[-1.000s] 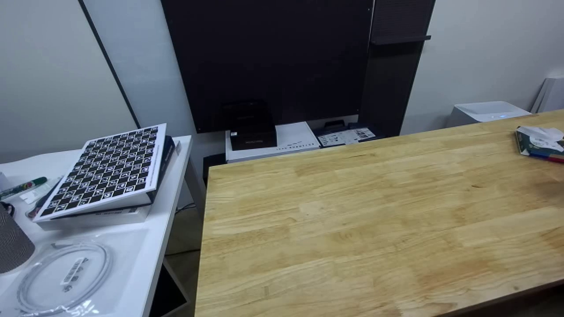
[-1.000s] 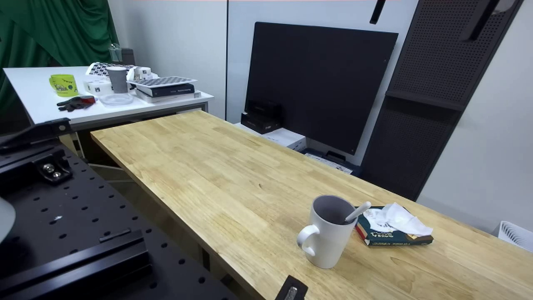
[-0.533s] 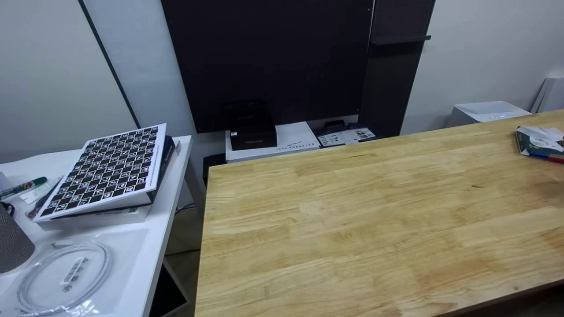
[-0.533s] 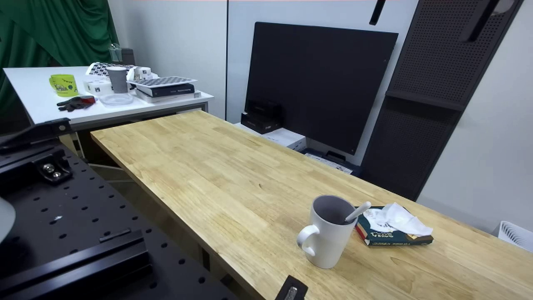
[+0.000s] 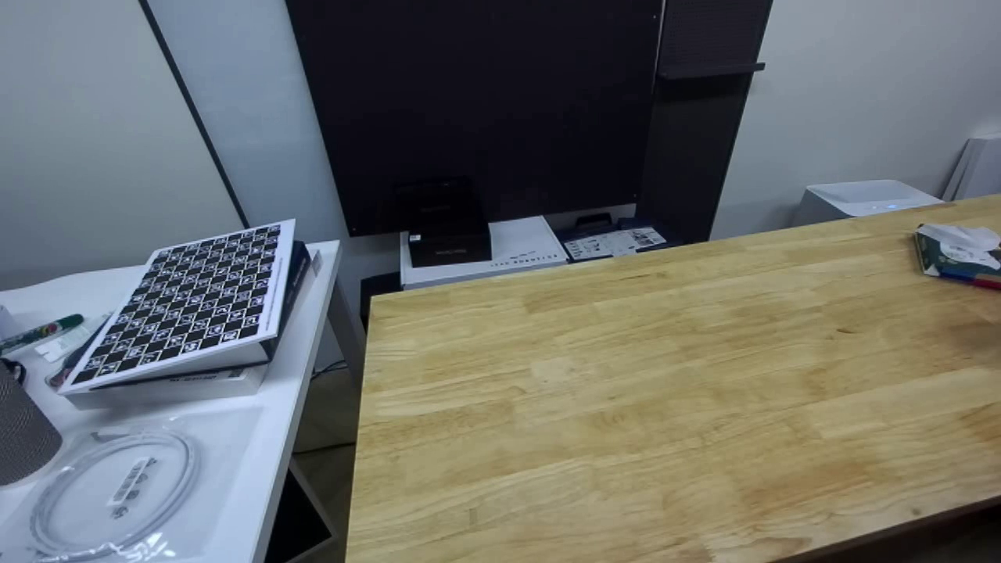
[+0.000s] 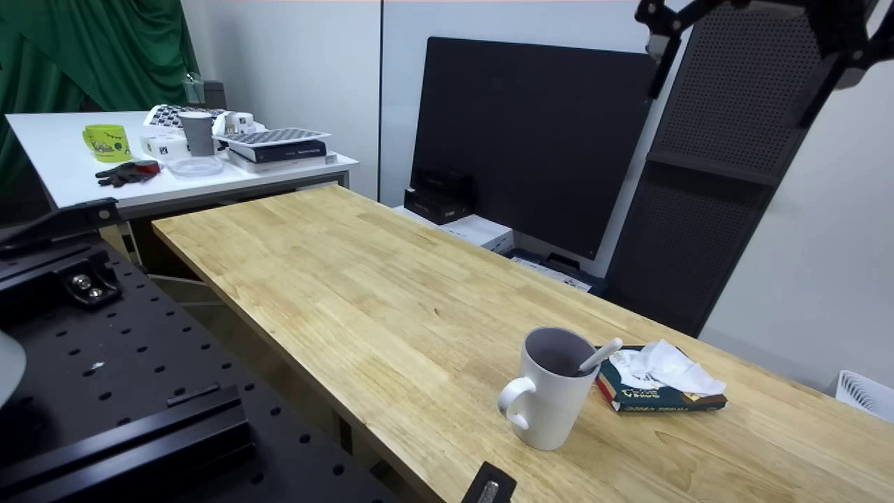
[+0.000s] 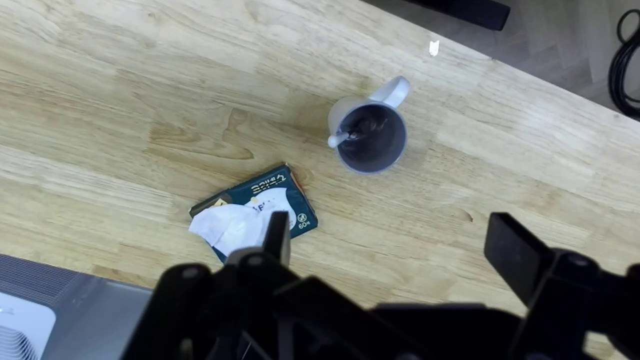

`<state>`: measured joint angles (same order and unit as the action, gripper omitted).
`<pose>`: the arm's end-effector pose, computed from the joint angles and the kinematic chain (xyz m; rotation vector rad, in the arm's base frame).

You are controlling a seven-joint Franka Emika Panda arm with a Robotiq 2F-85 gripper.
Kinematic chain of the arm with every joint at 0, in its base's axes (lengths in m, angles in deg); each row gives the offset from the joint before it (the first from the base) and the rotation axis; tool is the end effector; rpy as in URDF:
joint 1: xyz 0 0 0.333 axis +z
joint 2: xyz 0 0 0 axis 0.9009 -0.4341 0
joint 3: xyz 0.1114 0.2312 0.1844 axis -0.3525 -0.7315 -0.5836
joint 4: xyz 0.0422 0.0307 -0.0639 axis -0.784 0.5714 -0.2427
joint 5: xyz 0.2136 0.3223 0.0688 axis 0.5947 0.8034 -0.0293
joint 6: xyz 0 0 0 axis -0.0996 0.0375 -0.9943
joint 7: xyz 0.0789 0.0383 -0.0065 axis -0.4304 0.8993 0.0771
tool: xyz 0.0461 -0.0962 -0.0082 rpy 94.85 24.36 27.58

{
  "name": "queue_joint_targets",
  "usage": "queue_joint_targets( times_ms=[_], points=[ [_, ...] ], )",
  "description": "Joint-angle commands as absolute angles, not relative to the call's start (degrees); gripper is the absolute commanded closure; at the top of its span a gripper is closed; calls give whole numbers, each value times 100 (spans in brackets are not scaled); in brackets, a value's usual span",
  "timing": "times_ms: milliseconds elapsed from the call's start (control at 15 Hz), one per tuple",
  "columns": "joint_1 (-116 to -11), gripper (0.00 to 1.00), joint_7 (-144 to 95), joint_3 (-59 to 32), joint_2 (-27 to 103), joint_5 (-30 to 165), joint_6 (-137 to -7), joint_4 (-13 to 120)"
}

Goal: Remove the spoon from the mug and put it on the table

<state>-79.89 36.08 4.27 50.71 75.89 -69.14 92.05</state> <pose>0.4129 -0.3113 0.3249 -3.0471 -0.4030 -0.0103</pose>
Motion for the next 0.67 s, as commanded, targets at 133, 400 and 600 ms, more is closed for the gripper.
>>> queue_joint_targets(
  times_ms=[133,400,600],
  points=[
    [-8437,0,4045,94,4053,8384,-6751,8280],
    [-8749,0,4067,-150,3517,8698,-6628,7823],
    [-8905,0,4013,-316,3256,8784,-6661,7652]
  ],
)
